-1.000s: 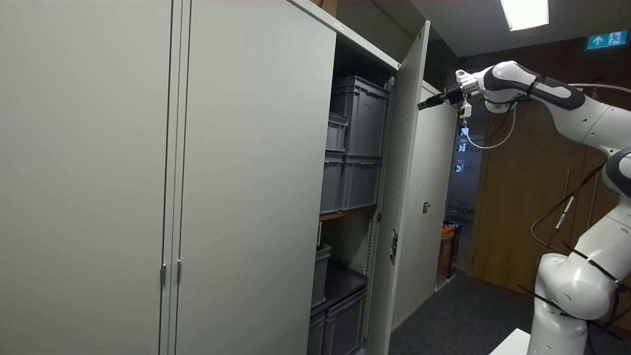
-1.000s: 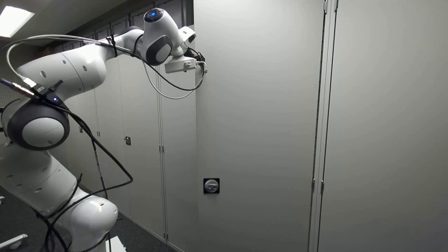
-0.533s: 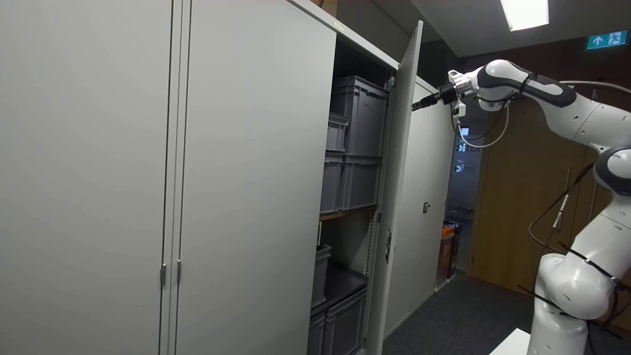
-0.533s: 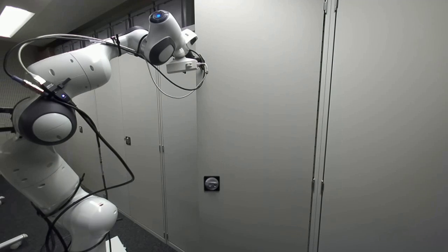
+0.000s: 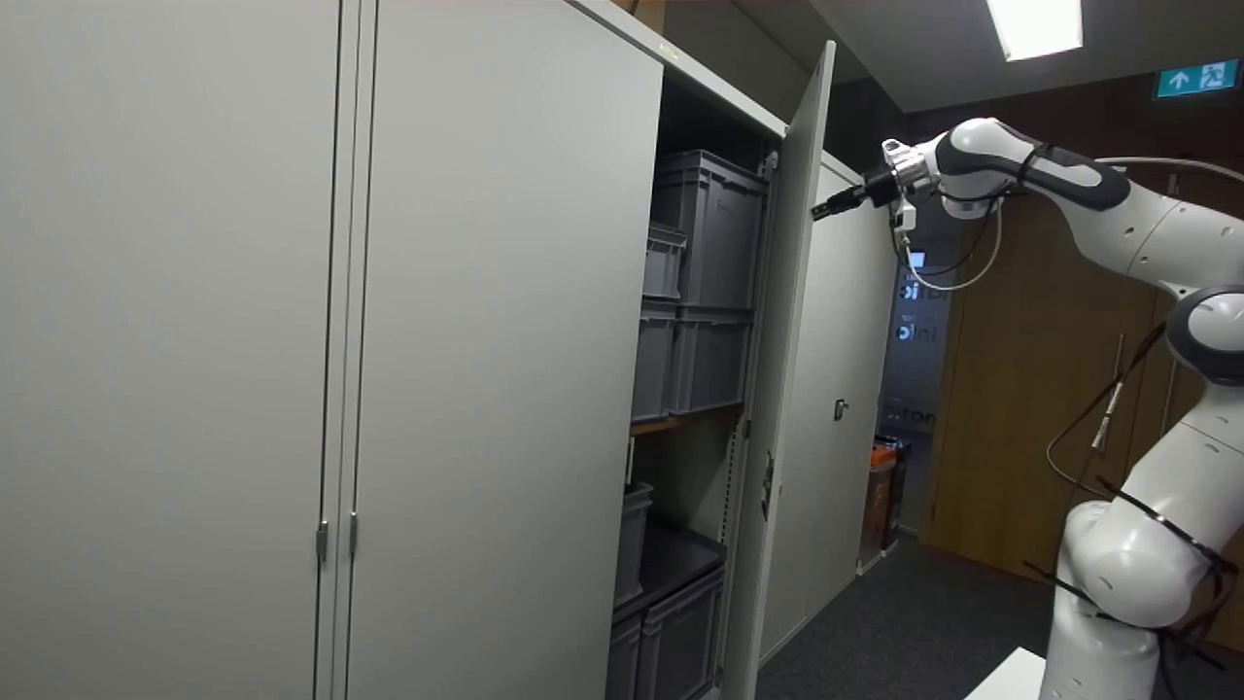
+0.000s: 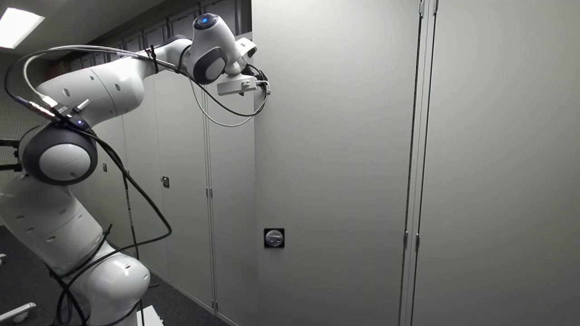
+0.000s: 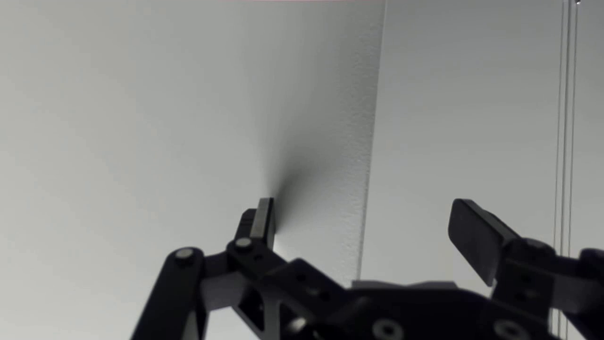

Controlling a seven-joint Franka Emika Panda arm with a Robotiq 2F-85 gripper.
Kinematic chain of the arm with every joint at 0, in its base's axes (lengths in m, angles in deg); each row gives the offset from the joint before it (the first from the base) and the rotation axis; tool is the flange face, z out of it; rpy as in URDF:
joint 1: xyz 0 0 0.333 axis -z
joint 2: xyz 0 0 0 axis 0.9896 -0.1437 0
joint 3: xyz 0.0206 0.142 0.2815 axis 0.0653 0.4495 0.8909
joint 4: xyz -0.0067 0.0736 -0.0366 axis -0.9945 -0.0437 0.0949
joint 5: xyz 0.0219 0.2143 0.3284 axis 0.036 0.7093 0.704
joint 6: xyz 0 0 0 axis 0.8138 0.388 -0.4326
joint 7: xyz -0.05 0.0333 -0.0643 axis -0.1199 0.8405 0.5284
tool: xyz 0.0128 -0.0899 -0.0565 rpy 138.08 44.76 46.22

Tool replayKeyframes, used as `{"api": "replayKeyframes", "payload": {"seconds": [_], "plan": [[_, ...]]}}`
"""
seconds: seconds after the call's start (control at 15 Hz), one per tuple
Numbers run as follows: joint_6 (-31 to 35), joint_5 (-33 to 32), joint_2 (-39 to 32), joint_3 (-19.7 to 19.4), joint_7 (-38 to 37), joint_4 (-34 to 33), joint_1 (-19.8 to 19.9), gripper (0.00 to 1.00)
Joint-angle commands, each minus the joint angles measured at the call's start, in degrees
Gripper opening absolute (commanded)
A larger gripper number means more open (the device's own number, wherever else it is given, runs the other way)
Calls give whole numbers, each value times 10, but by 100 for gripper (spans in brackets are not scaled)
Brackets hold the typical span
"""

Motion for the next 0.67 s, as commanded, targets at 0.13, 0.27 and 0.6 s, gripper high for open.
{"api": "replayKeyframes", "payload": {"seconds": [0.13,0.27,0.6], "plan": [[-27,0,29,21,9,9,36,100],[-44,-4,44,28,4,17,44,100],[-84,-38,84,54,-27,43,78,100]]}}
